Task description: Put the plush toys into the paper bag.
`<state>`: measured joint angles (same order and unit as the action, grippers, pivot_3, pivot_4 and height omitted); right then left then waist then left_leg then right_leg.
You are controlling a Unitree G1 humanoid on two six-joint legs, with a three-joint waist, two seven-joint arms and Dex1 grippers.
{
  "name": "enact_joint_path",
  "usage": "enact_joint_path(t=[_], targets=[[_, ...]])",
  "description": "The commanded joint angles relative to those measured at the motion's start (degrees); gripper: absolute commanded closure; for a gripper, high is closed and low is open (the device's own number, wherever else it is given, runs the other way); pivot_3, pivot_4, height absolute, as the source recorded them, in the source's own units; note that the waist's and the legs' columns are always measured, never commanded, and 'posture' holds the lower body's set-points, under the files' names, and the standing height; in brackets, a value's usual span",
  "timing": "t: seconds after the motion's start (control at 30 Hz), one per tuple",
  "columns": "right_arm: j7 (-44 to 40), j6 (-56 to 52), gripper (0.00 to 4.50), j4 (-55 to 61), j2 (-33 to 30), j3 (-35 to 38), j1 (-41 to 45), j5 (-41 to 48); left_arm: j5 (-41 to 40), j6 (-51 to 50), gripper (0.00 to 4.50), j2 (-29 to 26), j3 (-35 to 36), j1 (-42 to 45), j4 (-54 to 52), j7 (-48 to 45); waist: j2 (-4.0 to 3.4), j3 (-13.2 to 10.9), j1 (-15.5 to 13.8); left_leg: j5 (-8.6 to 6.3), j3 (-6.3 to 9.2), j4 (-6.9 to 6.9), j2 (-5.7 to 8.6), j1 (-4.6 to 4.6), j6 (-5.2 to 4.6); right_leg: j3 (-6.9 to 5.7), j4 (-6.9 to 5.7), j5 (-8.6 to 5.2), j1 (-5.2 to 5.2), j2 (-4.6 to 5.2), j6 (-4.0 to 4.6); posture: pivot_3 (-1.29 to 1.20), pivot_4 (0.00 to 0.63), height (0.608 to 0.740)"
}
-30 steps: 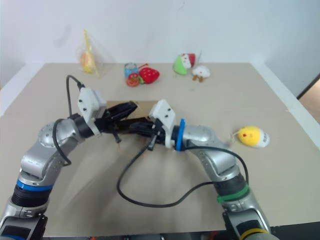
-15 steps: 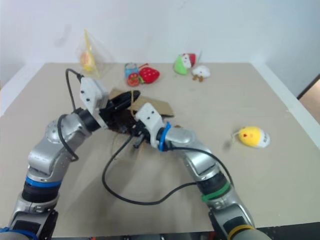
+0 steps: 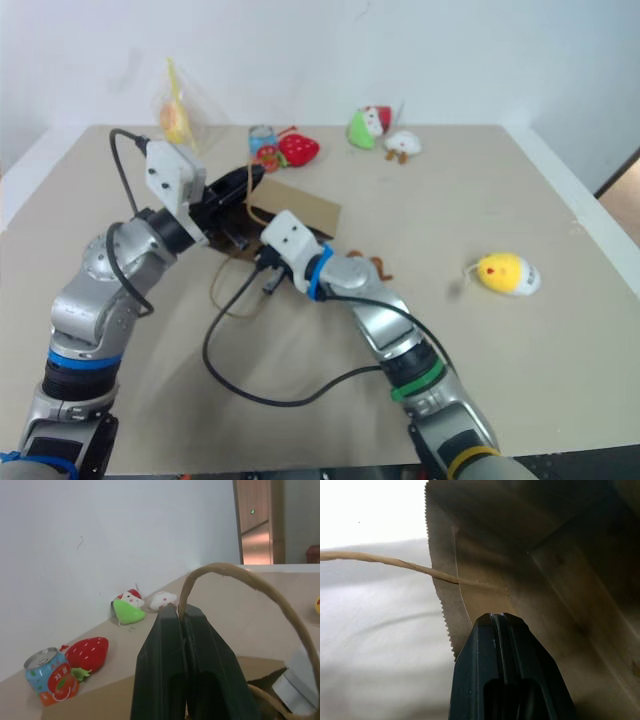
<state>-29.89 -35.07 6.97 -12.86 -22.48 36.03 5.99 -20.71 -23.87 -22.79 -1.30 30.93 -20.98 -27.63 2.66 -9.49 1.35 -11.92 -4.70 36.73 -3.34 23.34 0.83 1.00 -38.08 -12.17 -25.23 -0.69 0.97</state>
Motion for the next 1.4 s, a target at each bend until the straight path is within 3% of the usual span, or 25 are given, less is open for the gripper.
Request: enact_joint_path(t=[0.03,0.93,1.4], targets=[[-1.4,2.8,4.47,0.6,-0.7,-0.7,0.4,-1.7,-0.3,-0.2,4.50,0.5,2.0,2.1,-1.5,1.6,0.00,0.0,0.0,0.00,0.00,0.00,0.00,0.00,0.00,0.00,0.00,0.00,0.00,0.00,0.00,0.00,0.150,0.740],[-3.4,8.9,4.47,-5.1,-0.3,-1.4,-1.0,-6.6,-3.2,-1.7,4.50,1.8,5.9,10.7,-0.6,4.1,0.01,0.0,0.0,0.00,0.01,-0.05,0.01,0.00,0.00,0.00,0.02,-0.01,-0.01,-0.01,-0.01,0.00,0.150,0.740],[-4.6,9.5,4.47,-8.4,-0.8,-2.7,-0.5,-9.3,-2.9,-2.0,4.50,1.6,6.3,2.3,-4.9,5.0,0.01,0.0,0.0,0.01,-0.01,-0.08,-0.02,-0.02,0.01,0.01,0.02,-0.02,-0.02,-0.01,0.01,0.00,0.150,0.740]])
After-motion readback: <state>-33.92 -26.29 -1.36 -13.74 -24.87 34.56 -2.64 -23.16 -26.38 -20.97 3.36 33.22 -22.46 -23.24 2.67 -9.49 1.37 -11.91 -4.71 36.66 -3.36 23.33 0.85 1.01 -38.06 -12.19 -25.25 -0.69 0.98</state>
